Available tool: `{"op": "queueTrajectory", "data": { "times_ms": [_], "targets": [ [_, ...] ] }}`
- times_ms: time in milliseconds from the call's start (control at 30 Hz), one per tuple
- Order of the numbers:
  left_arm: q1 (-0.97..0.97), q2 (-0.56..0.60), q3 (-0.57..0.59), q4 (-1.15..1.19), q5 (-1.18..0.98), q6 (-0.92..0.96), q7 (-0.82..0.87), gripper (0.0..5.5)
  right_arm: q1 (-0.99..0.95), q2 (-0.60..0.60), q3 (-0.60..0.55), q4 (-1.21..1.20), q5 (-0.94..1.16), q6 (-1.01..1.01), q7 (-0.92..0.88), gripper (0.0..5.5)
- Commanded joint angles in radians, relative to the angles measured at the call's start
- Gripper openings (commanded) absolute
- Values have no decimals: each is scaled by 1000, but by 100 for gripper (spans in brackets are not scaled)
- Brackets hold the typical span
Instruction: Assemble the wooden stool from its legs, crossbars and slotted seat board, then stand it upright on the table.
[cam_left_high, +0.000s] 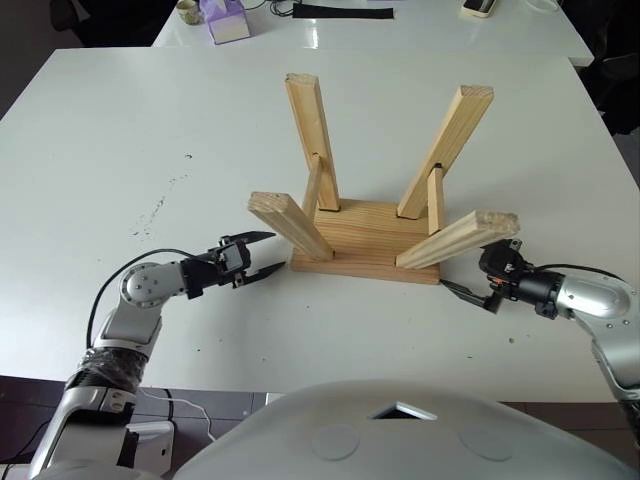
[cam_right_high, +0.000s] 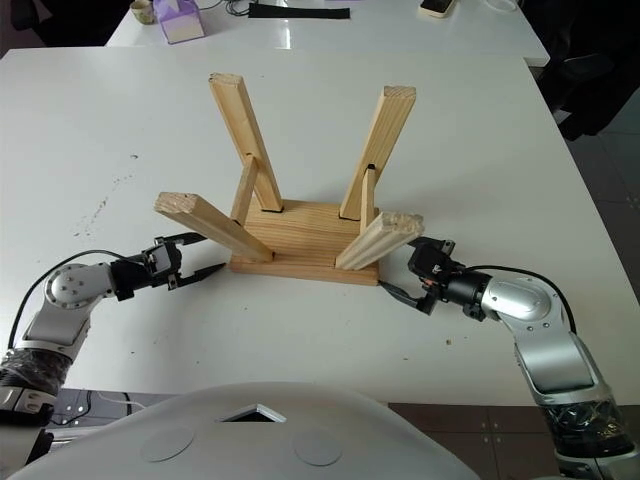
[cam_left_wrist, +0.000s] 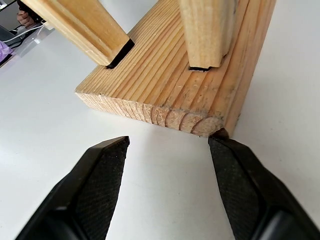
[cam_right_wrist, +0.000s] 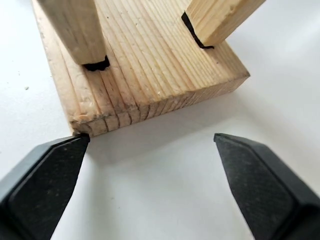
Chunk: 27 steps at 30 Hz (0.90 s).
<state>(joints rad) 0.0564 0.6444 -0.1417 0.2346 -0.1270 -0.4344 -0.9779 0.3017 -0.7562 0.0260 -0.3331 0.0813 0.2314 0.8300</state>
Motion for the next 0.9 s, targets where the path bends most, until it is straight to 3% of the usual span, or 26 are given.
{"op": "queueTrajectory", "data": {
  "times_ms": [33,200,467,900],
  "targets": [
    [14,-33,-61,-100,-12,84,-24,296,-19,24,23,-57,48,26,16,462],
    [1,0,1,-124,-52,132,-20,296,-25,28,-39,-135,129,88,30,462],
    [75,66,105,-363,-222,347,-48,296,-14,-34,-175,-315,288,217,74,462],
    [140,174,224,-627,-485,684,-118,296,43,-33,-225,-396,359,258,87,462]
  ]
}}
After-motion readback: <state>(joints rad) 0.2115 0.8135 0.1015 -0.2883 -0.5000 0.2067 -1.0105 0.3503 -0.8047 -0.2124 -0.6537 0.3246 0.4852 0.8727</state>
